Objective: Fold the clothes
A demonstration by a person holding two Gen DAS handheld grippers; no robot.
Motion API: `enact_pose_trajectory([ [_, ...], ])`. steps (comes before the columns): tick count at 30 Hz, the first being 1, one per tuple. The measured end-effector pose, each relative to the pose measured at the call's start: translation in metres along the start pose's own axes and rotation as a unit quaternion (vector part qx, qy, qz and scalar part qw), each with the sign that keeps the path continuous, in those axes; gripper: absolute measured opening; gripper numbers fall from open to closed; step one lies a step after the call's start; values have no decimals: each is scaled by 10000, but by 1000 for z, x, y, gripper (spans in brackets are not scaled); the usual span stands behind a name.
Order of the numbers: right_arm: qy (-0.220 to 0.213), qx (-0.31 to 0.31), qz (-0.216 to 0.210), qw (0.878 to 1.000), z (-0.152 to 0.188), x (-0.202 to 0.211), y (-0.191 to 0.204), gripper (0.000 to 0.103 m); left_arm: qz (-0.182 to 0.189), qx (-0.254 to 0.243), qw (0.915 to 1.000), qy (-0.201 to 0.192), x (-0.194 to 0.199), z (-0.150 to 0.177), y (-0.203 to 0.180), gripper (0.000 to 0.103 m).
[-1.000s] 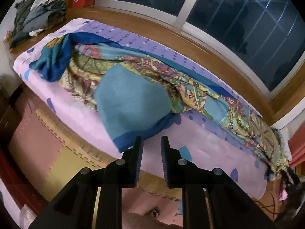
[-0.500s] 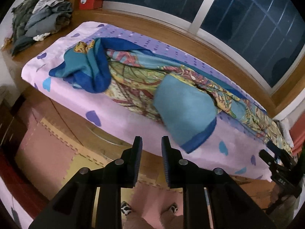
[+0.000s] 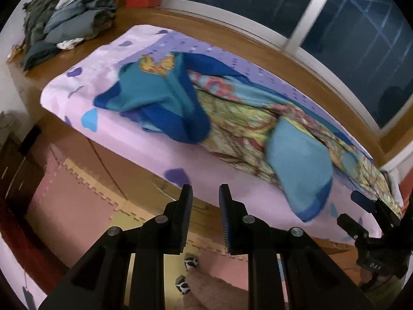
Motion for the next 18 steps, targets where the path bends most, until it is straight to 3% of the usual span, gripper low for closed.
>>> enact_pose_trajectory([
  [5,-242,549,-661,9960,-31,-29,55,74,-287,32,9996,-21,3,-22,26,21],
  [8,-321,826,-839,9925,-40,-44,81,74,-399,65,9992,-64,2,-35,43,21],
  [13,-106,878,-1007,9910,-50,-65,105,74,-325,166,9992,-161,3,-63,72,21],
  [18,81,777,-701,9945,-59,-92,117,74,6,-73,9999,-112,-10,-98,96,21],
])
Point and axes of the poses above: each gripper's, at about its wrist camera, not at the fingertips, and x roughly against the way its jaws point, y to its left, z to its underside, the point moved 8 cm from there along -x, roughly the way its jaws point, and after that the axes turned 6 degrees about z, right-handed, at the moved point
